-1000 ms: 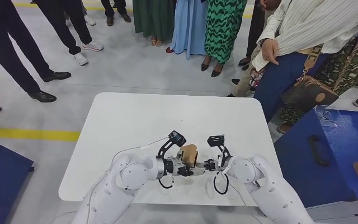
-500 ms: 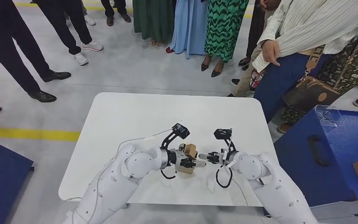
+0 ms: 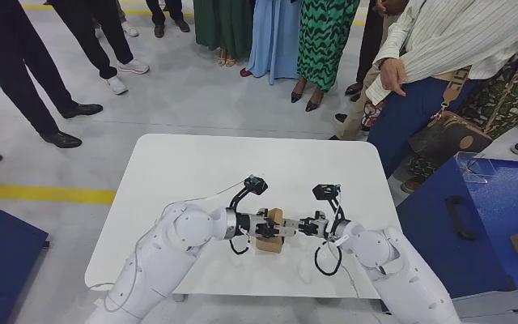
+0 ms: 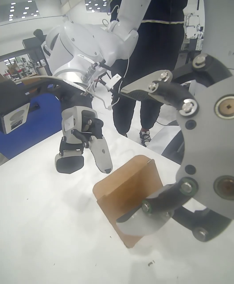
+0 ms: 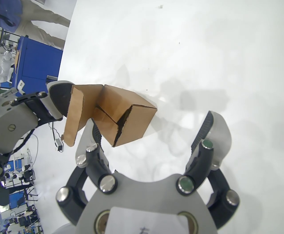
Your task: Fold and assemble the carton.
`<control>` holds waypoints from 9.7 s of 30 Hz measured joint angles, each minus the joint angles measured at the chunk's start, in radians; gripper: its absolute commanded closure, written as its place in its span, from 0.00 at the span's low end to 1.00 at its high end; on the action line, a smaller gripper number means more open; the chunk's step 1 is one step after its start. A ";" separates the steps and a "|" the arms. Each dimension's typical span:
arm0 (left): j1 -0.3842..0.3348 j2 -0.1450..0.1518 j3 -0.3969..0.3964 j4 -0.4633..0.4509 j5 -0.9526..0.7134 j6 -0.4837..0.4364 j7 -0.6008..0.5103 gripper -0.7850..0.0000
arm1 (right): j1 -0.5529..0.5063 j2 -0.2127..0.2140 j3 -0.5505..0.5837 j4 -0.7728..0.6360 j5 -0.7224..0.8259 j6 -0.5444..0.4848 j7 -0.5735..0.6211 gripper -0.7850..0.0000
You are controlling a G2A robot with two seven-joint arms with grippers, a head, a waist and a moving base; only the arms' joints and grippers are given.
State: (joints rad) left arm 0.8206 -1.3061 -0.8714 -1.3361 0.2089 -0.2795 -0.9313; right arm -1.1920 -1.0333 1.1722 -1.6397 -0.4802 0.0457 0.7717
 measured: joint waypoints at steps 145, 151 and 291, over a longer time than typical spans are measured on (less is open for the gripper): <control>-0.162 0.110 0.260 0.299 1.068 -0.733 1.135 0.00 | -0.023 -0.039 0.055 0.075 -0.023 0.140 -0.026 0.00; -0.230 0.082 0.329 0.418 1.210 -0.718 1.302 0.00 | -0.023 -0.041 0.046 0.063 -0.038 0.147 -0.020 0.00; -0.148 0.122 0.418 0.117 0.765 -0.306 1.102 1.00 | -0.019 -0.040 0.158 0.130 0.128 0.107 -0.021 0.00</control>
State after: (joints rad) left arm 0.6729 -1.1842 -0.4536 -1.2189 0.9742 -0.5856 0.1707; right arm -1.2111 -1.0737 1.3303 -1.5101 -0.3521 0.1526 0.7510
